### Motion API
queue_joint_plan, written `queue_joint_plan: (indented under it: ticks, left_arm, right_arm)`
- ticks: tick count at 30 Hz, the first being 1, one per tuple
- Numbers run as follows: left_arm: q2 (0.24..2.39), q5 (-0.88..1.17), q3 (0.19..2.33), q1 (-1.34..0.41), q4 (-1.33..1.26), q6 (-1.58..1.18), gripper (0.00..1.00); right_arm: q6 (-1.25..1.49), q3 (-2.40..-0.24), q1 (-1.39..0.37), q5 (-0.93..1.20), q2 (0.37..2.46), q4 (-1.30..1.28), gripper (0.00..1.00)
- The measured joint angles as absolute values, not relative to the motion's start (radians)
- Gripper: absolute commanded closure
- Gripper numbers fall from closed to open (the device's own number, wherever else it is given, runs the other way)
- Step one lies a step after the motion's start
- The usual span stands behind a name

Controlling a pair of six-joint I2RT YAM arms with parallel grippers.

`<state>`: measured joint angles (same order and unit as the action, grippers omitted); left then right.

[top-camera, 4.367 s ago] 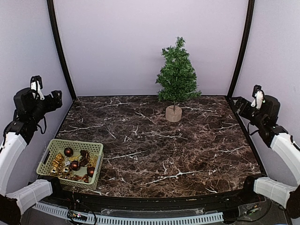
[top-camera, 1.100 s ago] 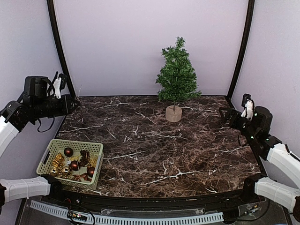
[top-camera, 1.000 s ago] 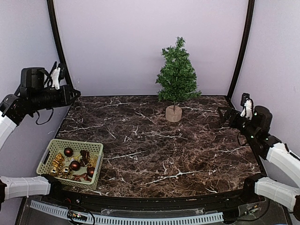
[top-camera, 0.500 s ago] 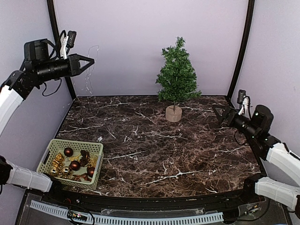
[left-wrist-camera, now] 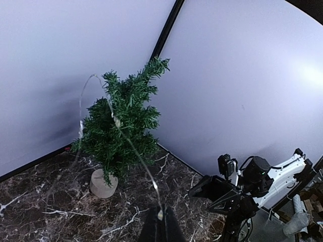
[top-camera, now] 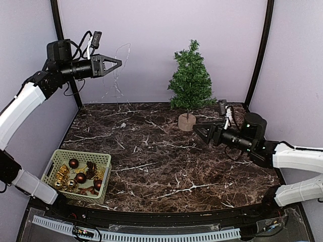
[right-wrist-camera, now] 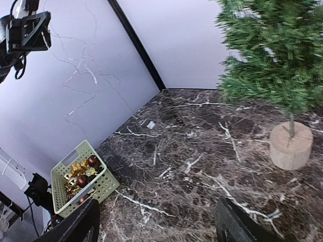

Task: Decorate the small christmas tree
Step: Pass from the left arm to the right

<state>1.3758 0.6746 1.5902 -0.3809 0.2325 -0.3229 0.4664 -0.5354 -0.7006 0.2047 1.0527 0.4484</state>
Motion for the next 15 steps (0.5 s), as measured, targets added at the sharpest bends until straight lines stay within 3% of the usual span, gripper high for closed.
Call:
queue_joint_plan:
  ticks: [6,15]
  left_arm:
    - [1.43,0.722,1.61,-0.463,0.204,-0.329,1.0]
    - [1.485,0.779,1.634,-0.544,0.153,-0.361,1.0]
  right_arm:
    - [0.447,-0.635,-0.849,0.167,1.3,0.59,0.29]
    - [0.43,-0.806,-0.966,0.16,1.602,0.743,0.27]
